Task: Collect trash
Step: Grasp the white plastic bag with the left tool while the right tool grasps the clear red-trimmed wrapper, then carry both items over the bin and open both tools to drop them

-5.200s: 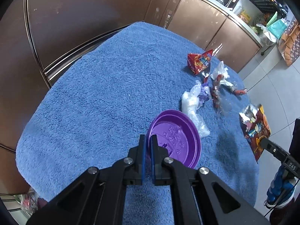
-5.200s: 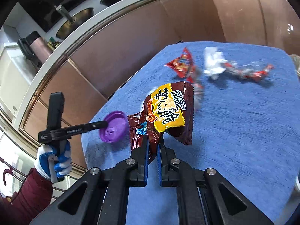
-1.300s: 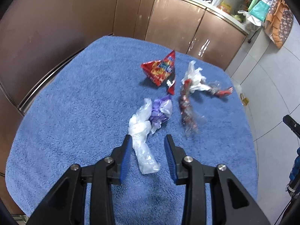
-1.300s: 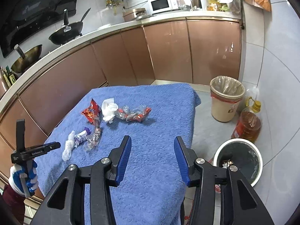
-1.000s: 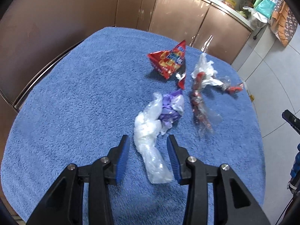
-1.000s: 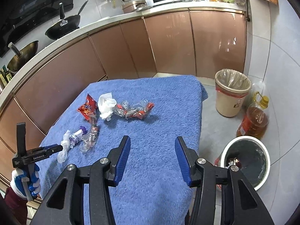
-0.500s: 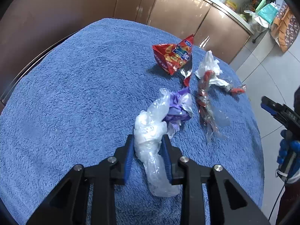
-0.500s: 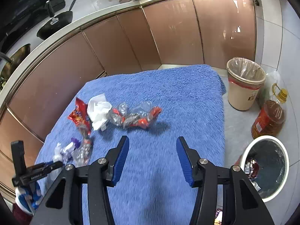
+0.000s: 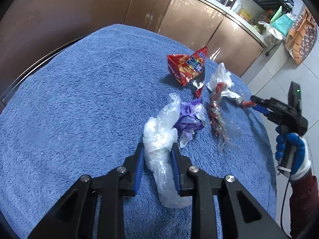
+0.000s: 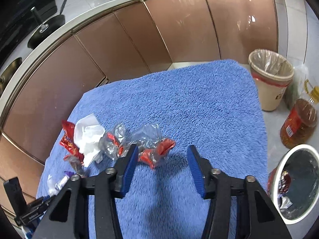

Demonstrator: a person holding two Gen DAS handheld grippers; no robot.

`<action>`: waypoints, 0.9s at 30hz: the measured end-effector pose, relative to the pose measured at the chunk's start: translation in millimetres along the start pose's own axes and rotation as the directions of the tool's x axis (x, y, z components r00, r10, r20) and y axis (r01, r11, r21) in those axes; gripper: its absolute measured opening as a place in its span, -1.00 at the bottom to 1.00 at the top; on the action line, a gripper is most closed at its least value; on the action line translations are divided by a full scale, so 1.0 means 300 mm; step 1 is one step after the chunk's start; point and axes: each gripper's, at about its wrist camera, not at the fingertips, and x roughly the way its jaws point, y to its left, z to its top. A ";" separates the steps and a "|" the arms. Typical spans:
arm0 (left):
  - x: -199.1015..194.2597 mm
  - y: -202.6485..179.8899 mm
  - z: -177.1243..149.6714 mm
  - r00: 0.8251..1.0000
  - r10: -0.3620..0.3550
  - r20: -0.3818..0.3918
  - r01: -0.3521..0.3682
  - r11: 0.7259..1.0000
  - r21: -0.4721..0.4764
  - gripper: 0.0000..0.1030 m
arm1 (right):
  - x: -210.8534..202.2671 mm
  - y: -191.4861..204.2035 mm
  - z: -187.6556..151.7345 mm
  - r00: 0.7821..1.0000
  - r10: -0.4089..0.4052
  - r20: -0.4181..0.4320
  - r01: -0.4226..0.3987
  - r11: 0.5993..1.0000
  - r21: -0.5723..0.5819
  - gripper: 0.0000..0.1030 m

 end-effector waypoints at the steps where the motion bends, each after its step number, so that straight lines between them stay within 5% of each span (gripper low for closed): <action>1: -0.013 0.004 -0.001 1.000 -0.001 0.006 0.001 1.000 -0.003 -0.53 | 0.006 -0.004 -0.001 1.000 0.007 0.000 -0.007 1.000 0.006 -0.58; 2: -0.023 0.005 0.001 1.000 0.000 0.011 0.000 1.000 -0.005 -0.53 | 0.006 -0.007 -0.002 1.000 0.010 0.004 -0.010 1.000 0.010 -0.77; 5: -0.065 0.010 0.008 0.999 0.007 0.032 -0.007 1.000 -0.005 -0.54 | -0.017 -0.007 -0.008 0.999 0.018 0.029 -0.018 1.000 0.013 -0.84; 16: -0.203 -0.072 0.025 0.996 -0.008 0.091 0.006 1.000 0.023 -0.54 | -0.293 -0.034 -0.030 0.989 -0.034 0.144 0.037 0.999 -0.021 -0.87; 27: -0.276 -0.324 0.034 0.990 -0.099 0.099 0.086 0.987 0.133 -0.54 | -0.633 -0.191 -0.099 0.960 -0.120 0.254 0.117 0.993 0.025 -0.87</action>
